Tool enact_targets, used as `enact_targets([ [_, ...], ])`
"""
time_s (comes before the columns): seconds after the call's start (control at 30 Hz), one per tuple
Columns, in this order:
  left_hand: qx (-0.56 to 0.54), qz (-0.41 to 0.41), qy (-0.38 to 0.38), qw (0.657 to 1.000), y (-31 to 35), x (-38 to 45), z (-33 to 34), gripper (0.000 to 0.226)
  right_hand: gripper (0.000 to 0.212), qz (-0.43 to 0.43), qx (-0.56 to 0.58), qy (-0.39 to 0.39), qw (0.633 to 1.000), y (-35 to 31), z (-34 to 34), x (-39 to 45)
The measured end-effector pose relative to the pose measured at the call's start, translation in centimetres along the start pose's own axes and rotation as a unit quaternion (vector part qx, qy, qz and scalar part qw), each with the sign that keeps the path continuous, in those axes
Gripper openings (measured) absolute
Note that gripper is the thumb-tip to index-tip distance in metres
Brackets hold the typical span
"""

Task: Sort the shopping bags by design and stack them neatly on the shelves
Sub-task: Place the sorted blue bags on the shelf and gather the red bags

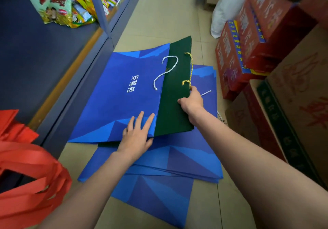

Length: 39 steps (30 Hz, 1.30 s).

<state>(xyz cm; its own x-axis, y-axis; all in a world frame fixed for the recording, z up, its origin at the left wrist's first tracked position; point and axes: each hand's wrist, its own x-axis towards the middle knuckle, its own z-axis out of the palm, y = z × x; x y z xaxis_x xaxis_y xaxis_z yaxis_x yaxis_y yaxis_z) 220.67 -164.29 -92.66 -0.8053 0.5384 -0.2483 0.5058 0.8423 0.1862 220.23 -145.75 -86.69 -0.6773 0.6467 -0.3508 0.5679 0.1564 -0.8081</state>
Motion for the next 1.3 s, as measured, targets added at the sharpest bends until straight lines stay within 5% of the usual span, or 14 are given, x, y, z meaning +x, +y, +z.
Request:
enact_targets([
  [0.1, -0.027, 0.009, 0.034, 0.999, 0.3, -0.2, -0.7, 0.077, 0.047, -0.059, -0.058, 0.033, 0.996, -3.2, -1.4, -0.6],
  [0.4, -0.131, 0.015, -0.066, 0.989, 2.7, 0.6, -5.4, 0.093, 0.054, -0.195, -0.198, 0.131, 0.952, -13.1, -8.5, -6.6],
  [0.63, -0.37, 0.085, 0.078, 0.922, 10.3, 1.0, -8.8, 0.092, 0.046, -0.267, -0.265, 0.183, 0.908, -16.7, -11.7, -10.5],
  [0.87, -0.312, -0.016, 0.184, 0.932, 8.8, 0.8, -10.7, 0.081, 0.068, -0.374, -0.294, 0.178, 0.862, -17.9, -10.3, -11.4],
  [1.03, -0.274, -0.101, 0.266, 0.919, 3.5, 0.8, -10.5, 0.081, 0.063, -0.355, -0.145, 0.13, 0.914, -17.4, -7.3, -9.5],
  [1.13, -0.202, -0.146, 0.195, 0.949, 0.4, -0.5, -8.2, 0.079, 0.061, -0.259, -0.051, 0.074, 0.962, -13.1, -4.9, -6.8],
  [1.3, -0.175, -0.125, -0.134, 0.967, -4.7, -2.7, -0.5, 0.075, 0.057, -0.042, -0.094, -0.127, 0.987, -1.7, 0.1, -4.3],
])
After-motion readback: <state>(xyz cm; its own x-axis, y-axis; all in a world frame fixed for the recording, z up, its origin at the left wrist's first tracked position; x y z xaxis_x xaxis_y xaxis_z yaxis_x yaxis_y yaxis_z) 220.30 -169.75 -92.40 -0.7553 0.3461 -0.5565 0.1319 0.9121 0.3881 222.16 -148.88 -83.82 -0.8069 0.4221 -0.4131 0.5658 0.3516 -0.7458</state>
